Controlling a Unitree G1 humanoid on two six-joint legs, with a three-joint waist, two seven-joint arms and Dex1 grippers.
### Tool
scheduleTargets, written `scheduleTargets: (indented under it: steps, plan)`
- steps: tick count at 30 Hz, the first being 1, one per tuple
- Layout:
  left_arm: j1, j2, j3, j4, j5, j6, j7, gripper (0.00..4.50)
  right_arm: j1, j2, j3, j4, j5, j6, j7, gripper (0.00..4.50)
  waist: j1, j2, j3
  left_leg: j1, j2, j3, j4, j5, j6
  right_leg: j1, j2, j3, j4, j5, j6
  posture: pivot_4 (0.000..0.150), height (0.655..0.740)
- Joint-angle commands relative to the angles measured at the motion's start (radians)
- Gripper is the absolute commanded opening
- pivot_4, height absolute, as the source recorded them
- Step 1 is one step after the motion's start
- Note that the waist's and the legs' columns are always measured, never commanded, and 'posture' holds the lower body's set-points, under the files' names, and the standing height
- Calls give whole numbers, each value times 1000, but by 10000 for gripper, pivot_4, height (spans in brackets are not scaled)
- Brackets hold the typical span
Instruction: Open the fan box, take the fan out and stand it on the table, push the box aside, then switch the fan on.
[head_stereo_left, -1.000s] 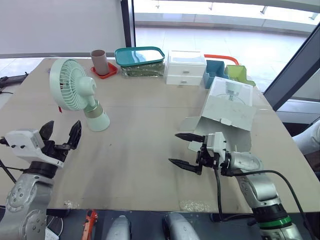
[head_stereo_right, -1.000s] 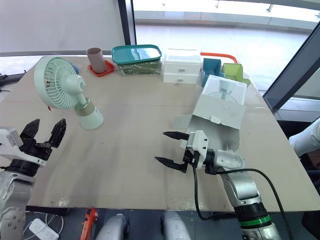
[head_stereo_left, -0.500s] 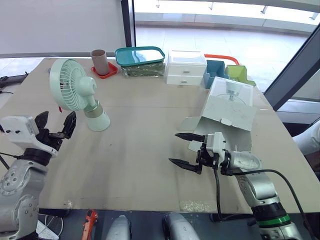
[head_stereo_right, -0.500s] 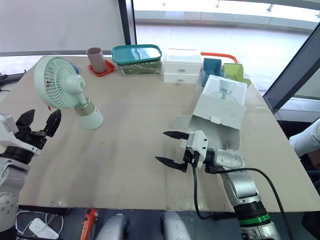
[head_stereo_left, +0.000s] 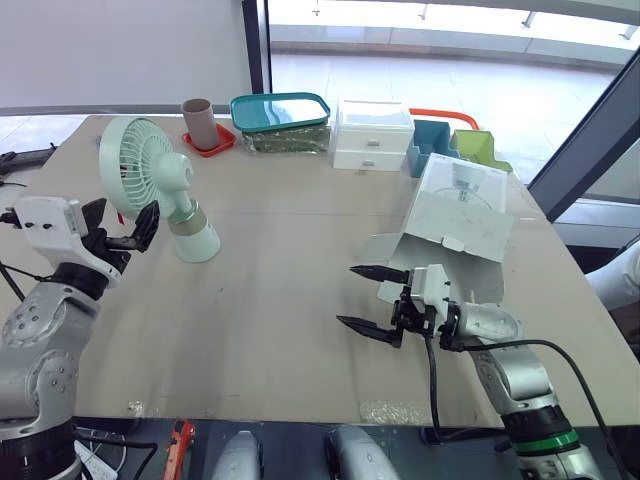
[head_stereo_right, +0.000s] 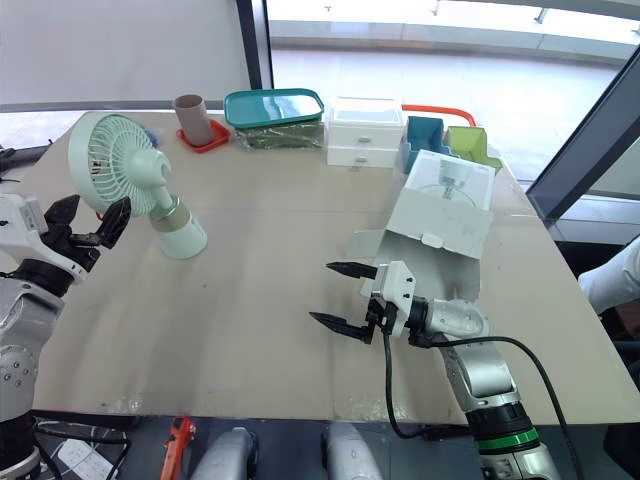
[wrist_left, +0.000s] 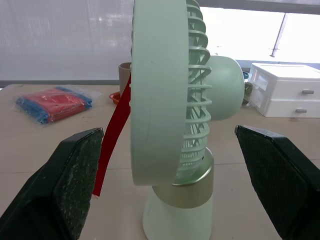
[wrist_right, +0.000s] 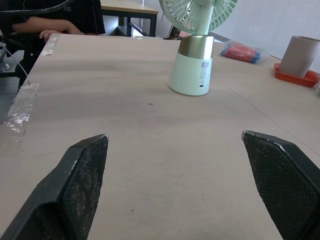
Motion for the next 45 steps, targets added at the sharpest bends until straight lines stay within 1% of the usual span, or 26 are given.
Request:
scheduleTargets:
  steps: [1,15,17,18,19,20,30,32,33,35,45]
  plan:
    - [-31,30,-4,11,15,-3,-25,45000,-8,4,-7,-18,-2,-17,-9,44033,0,0,0,0,0,0,0,0,0,0,0,0,0,0,0,1500,7400]
    - [-123,38,-6,113,15,4,-73,45000,10,1,-12,-34,-7,-17,-24,44033,0,0,0,-1,0,0,0,0,0,0,0,0,0,0,0,1500,7400]
    - [-131,31,-3,120,10,9,-68,39845,11,0,-11,-37,-7,-15,-26,45000,0,0,0,-1,0,0,0,0,0,0,0,0,0,0,0,1500,7400]
    - [-134,28,-3,121,7,13,-66,38663,12,0,-11,-40,-7,-13,-27,45000,0,0,0,-1,0,0,0,0,0,0,0,0,0,0,0,1500,7400]
    - [-137,25,-2,122,13,15,-56,33947,13,0,-11,-41,-6,-12,-28,45000,0,0,0,-1,0,0,0,0,0,0,0,0,0,0,0,1500,7400]
    - [-140,23,-1,125,8,22,-54,31480,14,-1,-11,-42,-6,-12,-28,45000,0,0,0,-1,0,0,0,0,0,0,0,0,0,0,0,1500,7400]
    - [-145,33,0,138,8,24,-75,31480,15,-3,-9,-39,-7,-15,-30,45000,0,0,0,-1,0,-1,0,0,0,0,0,0,0,0,0,1500,7400]
    - [-148,33,0,140,10,20,-75,26159,14,-3,-8,-39,-7,-15,-30,45000,0,0,0,-1,0,-1,0,0,0,0,0,0,0,0,0,1500,7400]
    - [-149,34,-1,142,13,19,-75,22696,14,-3,-8,-38,-7,-16,-29,45000,0,0,0,-1,0,-1,0,0,0,0,0,0,0,0,0,1500,7400]
    - [-154,33,-1,146,20,19,-66,20579,14,-3,-8,-38,-8,-18,-29,45000,1,0,0,-1,0,-1,0,0,0,0,0,-1,0,0,0,1500,7400]
    - [-153,45,-8,152,37,9,-80,20092,27,-3,-9,-44,-13,-20,-35,45000,1,0,0,-1,0,-1,1,0,0,0,0,-1,0,0,0,1500,7400]
